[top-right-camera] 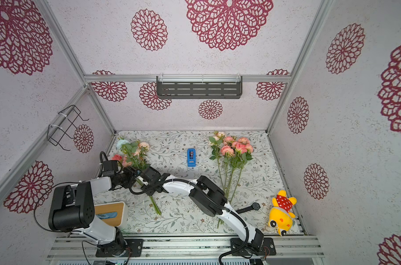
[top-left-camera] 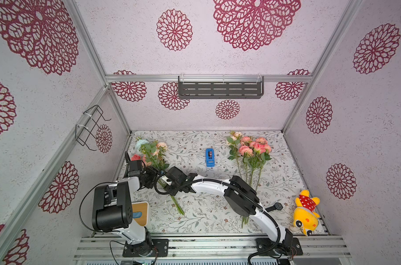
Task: Wrap bouquets with tape
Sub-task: Gather the flowers at the center of the board.
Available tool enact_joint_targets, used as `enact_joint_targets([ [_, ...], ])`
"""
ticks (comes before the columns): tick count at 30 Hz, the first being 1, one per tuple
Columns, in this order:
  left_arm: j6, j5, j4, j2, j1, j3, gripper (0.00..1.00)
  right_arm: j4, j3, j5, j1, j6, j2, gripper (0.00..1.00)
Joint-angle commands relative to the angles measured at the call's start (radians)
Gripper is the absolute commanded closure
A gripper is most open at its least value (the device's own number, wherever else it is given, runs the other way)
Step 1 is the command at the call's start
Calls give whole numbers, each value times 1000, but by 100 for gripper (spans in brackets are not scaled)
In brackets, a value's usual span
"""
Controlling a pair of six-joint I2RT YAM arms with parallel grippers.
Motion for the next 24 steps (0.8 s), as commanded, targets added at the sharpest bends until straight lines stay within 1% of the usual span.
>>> enact_joint_targets([
  [1, 7, -23, -80, -32, 10, 7, 28, -82, 13, 23, -19, -28, 13, 49],
  [3, 6, -23, -92, -58, 18, 11, 28, -91, -13, 3, -37, -20, 2, 59],
  [7, 30, -22, -135, -89, 20, 45, 28, -41, -142, -78, -92, -6, -71, 69],
  [8, 37, -23, -145, -92, 20, 54, 28, -41, -164, -89, -102, -14, -84, 73],
  [10, 60, -33, -167, -104, 19, 74, 29, -59, -209, -107, -118, -55, -111, 83],
  [13, 88, -38, -197, -123, 19, 99, 29, -94, -264, -140, -148, -110, -142, 94],
  [16, 98, -26, -208, -133, 17, 122, 30, -139, -304, -190, -172, -169, -174, 96],
  [18, 100, -13, -210, -134, 12, 137, 30, -173, -333, -228, -185, -232, -195, 96],
  [21, 109, -8, -217, -138, -8, 166, 31, -259, -351, -226, -197, -319, -210, 97],
  [24, 109, -17, -238, -153, -34, 203, 31, -341, -361, -267, -217, -341, -227, 97],
])
